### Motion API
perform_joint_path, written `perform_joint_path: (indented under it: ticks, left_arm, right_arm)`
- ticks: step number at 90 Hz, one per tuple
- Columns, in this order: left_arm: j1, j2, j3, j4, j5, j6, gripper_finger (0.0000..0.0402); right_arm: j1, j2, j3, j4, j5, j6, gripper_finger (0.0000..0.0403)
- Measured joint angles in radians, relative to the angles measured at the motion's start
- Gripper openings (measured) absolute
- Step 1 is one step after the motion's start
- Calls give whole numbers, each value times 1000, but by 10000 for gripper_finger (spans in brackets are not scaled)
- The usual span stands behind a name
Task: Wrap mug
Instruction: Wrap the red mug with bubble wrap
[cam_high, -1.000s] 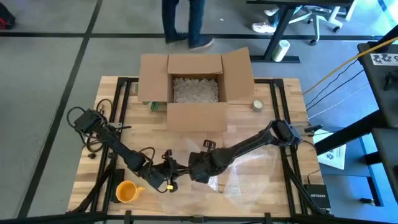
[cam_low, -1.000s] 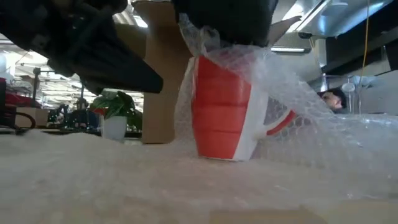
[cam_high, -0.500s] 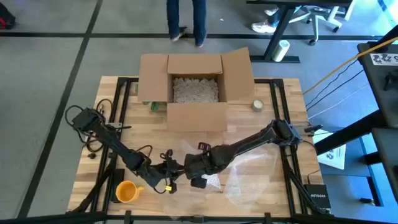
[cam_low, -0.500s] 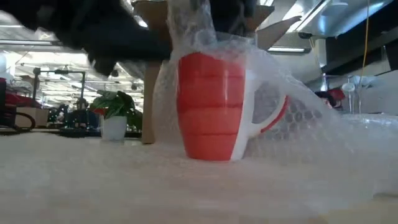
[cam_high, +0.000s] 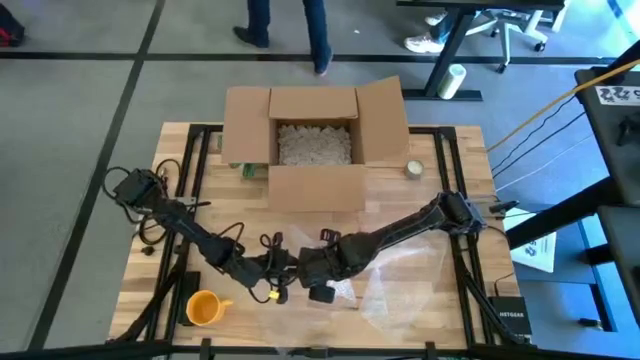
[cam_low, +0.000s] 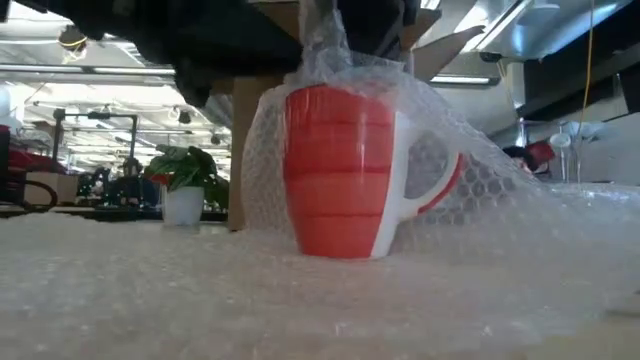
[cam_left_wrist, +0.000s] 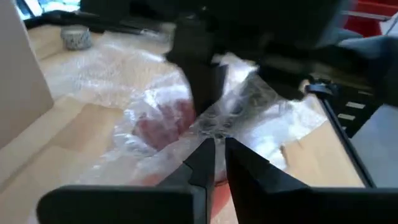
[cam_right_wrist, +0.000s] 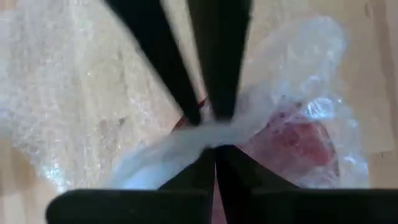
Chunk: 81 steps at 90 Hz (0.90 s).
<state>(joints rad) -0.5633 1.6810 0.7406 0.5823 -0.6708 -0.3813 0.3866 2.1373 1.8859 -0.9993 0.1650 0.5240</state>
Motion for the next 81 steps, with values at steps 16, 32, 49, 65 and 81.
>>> perform_joint_path:
  ticks: [16, 32, 49, 65, 81]
  left_arm:
    - [25, 0, 0, -7, 39, -9, 20]
    - [44, 0, 0, -24, 40, -15, 20]
    - [59, 0, 0, -26, 40, -13, 20]
    - [54, -2, 0, -20, 36, 11, 20]
    - [26, -35, 0, -21, -24, 41, 20]
  right_arm:
    - [0, -68, 0, -42, 31, 30, 0]
    - [0, -98, 0, -17, 83, 24, 0]
    - [0, -94, 0, 51, 67, -8, 0]
    - [0, -92, -56, 60, 41, 5, 0]
    - [-2, -91, -176, 200, -16, 22, 0]
